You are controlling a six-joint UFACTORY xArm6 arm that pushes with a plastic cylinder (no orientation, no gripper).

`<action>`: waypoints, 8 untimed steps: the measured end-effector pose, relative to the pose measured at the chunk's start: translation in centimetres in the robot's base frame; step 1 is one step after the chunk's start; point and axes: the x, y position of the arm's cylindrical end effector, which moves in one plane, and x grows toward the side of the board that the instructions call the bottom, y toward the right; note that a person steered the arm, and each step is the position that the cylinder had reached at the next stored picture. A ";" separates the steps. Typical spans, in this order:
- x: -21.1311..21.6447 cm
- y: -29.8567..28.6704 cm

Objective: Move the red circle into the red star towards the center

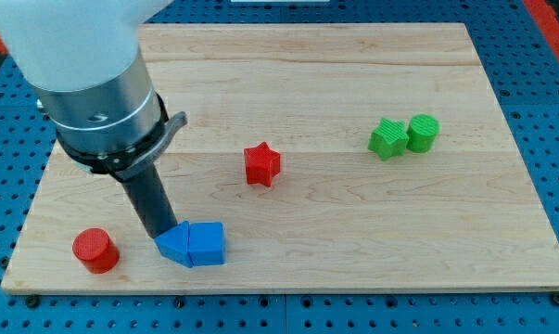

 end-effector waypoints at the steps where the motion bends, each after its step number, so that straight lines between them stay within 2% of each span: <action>1: -1.1 -0.1; 3: -3.7 -5.4; 4: -2.5 -12.5; 5: 4.9 -12.9; 6: 5.7 -10.1; 8: -0.9 -4.5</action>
